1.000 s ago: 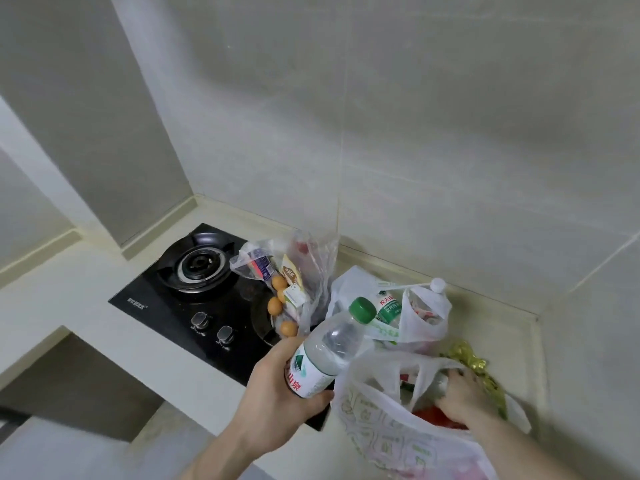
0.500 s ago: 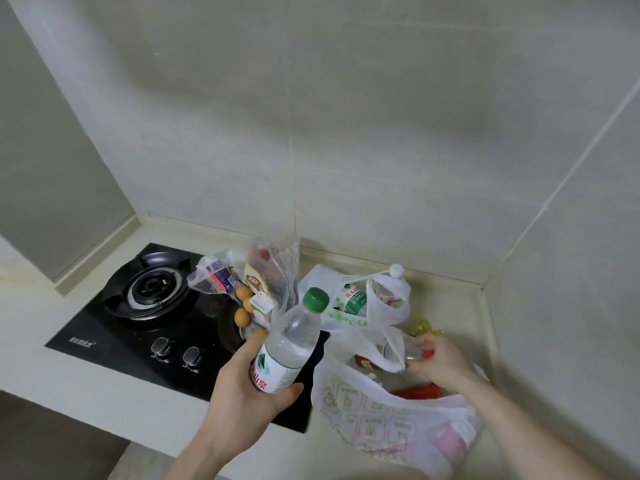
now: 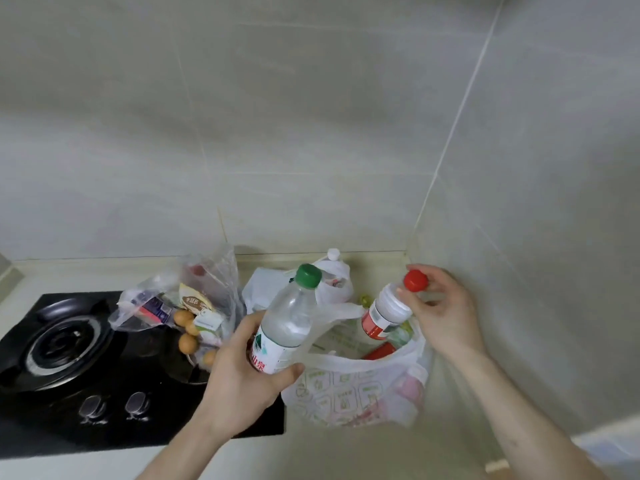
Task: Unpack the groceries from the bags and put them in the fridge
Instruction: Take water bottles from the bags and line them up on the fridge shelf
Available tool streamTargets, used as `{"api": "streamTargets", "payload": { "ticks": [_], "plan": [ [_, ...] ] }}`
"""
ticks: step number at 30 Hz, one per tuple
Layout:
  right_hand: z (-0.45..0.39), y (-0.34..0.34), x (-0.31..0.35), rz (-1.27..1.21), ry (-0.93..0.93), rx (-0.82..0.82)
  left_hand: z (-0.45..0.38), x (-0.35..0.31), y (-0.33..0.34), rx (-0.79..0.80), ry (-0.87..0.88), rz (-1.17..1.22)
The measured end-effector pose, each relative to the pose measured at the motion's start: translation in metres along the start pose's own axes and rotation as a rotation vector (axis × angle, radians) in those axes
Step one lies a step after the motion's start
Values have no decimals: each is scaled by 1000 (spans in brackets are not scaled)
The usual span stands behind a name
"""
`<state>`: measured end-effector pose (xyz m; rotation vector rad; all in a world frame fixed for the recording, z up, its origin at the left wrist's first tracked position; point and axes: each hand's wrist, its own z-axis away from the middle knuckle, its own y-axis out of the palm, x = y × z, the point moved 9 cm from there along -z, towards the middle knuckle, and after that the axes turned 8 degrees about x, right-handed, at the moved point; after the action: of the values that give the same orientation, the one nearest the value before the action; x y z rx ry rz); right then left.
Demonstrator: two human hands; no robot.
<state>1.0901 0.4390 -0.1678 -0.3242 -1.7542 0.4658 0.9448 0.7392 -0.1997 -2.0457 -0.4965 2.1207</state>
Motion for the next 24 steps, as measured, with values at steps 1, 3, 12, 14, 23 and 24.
{"api": "streamTargets", "payload": {
  "ticks": [1, 3, 12, 14, 23, 24],
  "plan": [
    [9, -10, 14, -36, -18, -36, 0, -5, 5, 16, 14, -5],
    [29, -26, 32, -113, -33, -77, 1, -16, 16, 68, 37, -10],
    [133, -80, 42, -333, -4, -161, 15, -63, 83, 288, 135, -34],
    [162, -94, 39, -358, 15, -205, 26, -72, 104, 329, 149, -24],
    [320, -161, 2, -547, 259, -430, 114, -100, 213, 563, 168, -19],
    [340, -167, 1, -543, 280, -430, 127, -105, 224, 597, 181, -26]
  ]
}}
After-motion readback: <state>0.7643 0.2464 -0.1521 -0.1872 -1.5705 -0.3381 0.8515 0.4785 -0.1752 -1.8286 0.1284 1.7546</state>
